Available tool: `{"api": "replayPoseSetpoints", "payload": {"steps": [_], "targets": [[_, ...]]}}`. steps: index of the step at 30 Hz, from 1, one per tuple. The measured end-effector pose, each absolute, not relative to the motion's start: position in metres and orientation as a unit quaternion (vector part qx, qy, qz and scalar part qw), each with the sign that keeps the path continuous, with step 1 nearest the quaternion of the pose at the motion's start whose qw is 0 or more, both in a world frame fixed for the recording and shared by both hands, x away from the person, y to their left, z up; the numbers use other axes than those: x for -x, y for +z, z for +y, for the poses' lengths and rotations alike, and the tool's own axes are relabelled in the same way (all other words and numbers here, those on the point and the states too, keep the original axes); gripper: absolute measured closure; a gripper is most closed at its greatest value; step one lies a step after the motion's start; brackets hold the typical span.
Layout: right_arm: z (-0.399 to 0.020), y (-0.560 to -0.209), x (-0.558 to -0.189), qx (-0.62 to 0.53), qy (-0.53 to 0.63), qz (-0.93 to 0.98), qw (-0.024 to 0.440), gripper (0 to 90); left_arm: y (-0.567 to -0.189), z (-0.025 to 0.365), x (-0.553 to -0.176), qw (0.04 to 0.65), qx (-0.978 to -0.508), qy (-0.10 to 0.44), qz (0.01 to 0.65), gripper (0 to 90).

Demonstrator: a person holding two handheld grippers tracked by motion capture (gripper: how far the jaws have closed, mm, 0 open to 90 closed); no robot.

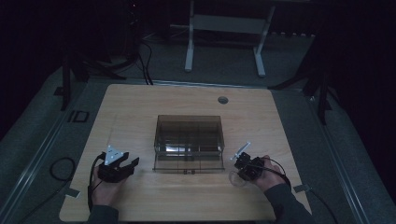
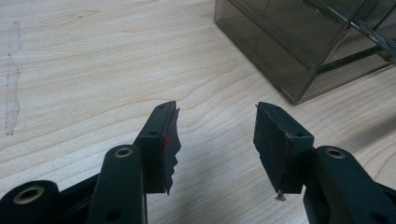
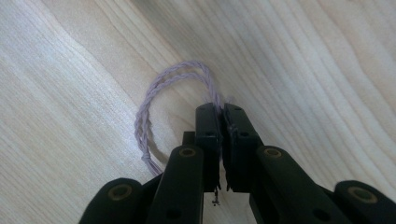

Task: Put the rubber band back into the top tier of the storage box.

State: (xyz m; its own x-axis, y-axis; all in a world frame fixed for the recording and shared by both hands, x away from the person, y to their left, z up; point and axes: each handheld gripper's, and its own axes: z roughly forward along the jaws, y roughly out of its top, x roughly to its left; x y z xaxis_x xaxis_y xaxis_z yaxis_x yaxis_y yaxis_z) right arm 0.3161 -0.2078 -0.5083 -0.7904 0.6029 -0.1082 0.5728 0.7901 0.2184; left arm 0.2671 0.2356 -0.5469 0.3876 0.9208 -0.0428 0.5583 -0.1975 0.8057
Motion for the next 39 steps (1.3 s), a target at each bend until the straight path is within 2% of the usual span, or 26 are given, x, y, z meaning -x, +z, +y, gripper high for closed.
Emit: {"api": "replayPoseSetpoints", "payload": {"steps": [39], "targets": [[-0.207,-0.476,-0.319,-0.285,0.069,0.950,0.106,85.4,-0.548,0.235,-0.268,0.385,-0.739,0.231,0.503,49.8]]}}
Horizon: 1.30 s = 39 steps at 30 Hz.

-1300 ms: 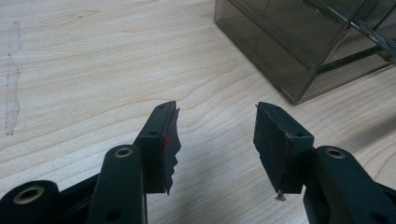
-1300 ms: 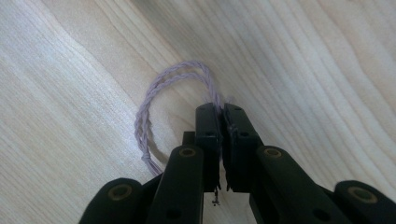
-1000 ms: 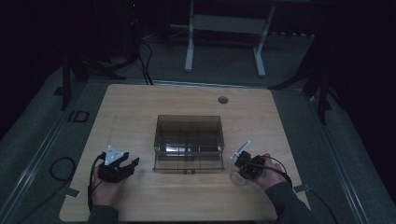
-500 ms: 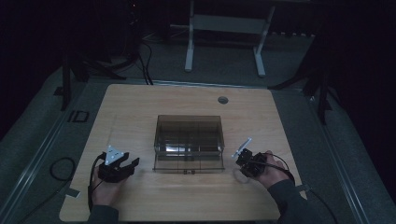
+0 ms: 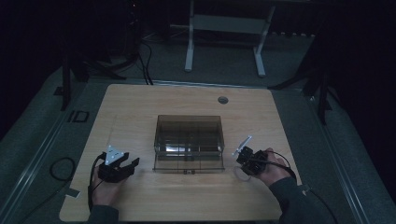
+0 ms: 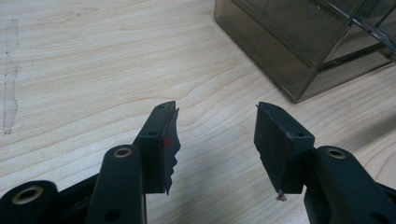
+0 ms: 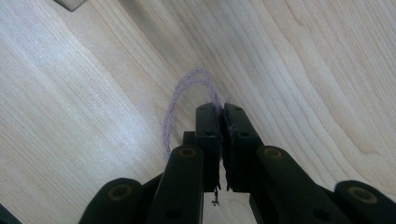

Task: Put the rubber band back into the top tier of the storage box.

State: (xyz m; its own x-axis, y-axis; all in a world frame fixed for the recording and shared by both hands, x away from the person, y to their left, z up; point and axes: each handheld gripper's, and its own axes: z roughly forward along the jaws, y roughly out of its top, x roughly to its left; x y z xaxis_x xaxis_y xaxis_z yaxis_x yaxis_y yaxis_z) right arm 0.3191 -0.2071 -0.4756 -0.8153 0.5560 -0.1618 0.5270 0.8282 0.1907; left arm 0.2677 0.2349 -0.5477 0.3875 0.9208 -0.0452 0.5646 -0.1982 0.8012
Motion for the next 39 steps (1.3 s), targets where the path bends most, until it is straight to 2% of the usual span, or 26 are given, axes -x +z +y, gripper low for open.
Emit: {"api": "replayPoseSetpoints", "payload": {"steps": [39], "targets": [[-0.210,-0.463,-0.336,-0.240,0.052,0.967,0.073,85.4,-0.548,0.235,-0.268,0.383,-0.741,0.230,0.501,49.7]]}}
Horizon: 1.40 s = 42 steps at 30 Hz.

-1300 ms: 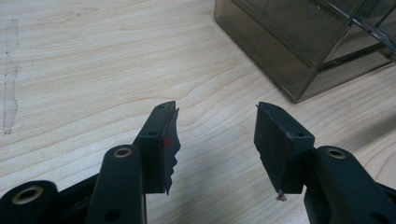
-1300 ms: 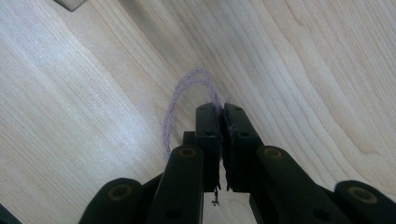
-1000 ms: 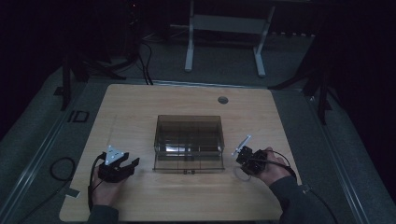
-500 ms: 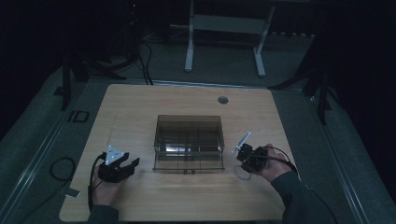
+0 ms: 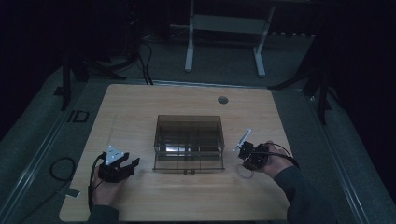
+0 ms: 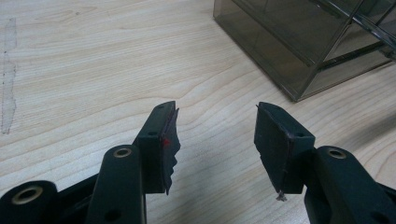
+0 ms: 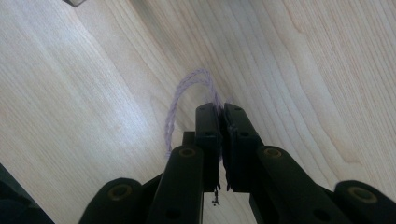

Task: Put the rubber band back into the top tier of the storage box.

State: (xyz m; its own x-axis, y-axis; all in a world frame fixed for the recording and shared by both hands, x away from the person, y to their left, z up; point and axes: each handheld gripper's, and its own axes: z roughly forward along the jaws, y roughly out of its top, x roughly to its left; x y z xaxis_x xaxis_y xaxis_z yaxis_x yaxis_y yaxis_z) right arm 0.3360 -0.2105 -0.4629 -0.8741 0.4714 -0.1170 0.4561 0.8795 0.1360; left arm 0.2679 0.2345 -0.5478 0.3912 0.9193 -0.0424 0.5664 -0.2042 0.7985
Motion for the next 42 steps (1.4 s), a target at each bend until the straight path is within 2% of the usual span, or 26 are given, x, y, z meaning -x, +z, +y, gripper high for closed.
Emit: {"api": "replayPoseSetpoints", "payload": {"steps": [42], "targets": [[-0.214,-0.438,-0.343,-0.219,0.069,0.970,0.075,85.4,-0.549,0.234,-0.269,0.382,-0.742,0.228,0.501,49.6]]}}
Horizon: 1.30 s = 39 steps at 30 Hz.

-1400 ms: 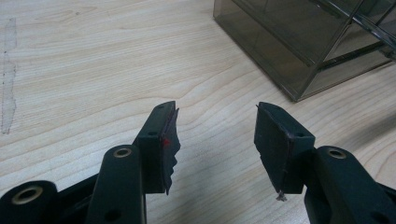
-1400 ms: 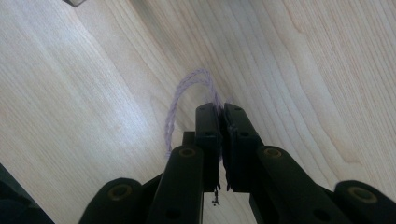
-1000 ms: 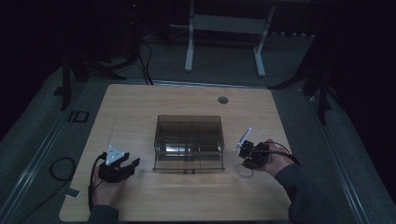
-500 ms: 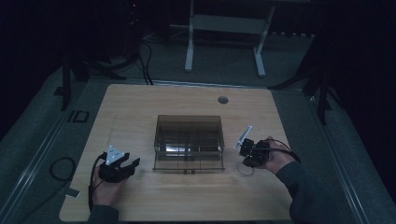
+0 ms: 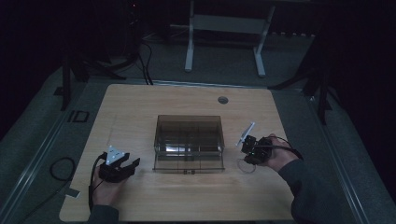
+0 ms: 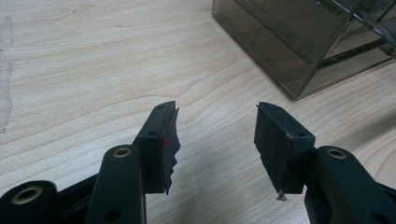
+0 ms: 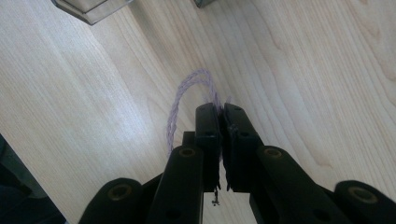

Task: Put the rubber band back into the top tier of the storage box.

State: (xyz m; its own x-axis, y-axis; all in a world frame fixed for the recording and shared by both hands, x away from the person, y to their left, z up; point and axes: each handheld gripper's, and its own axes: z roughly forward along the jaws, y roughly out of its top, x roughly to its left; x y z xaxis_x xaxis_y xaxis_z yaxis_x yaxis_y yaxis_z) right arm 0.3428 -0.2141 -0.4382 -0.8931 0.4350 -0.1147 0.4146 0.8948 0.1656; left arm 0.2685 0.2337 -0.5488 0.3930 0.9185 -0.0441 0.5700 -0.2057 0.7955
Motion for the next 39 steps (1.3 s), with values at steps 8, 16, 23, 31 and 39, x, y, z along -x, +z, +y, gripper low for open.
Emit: {"api": "replayPoseSetpoints", "payload": {"steps": [8,16,23,31,39], "targets": [[-0.216,-0.434,-0.343,-0.223,0.074,0.969,0.077,85.4,-0.549,0.234,-0.268,0.381,-0.742,0.229,0.502,49.6],[-0.216,-0.428,-0.343,-0.222,0.075,0.969,0.082,85.4,-0.548,0.234,-0.268,0.382,-0.742,0.229,0.502,49.6],[-0.214,-0.424,-0.343,-0.221,0.075,0.969,0.084,85.4,-0.548,0.234,-0.268,0.382,-0.742,0.229,0.502,49.6],[-0.212,-0.421,-0.343,-0.218,0.074,0.970,0.083,85.4,-0.548,0.234,-0.268,0.381,-0.742,0.229,0.502,49.5],[-0.209,-0.415,-0.343,-0.214,0.070,0.971,0.084,85.4,-0.548,0.234,-0.268,0.382,-0.742,0.228,0.502,49.5]]}}
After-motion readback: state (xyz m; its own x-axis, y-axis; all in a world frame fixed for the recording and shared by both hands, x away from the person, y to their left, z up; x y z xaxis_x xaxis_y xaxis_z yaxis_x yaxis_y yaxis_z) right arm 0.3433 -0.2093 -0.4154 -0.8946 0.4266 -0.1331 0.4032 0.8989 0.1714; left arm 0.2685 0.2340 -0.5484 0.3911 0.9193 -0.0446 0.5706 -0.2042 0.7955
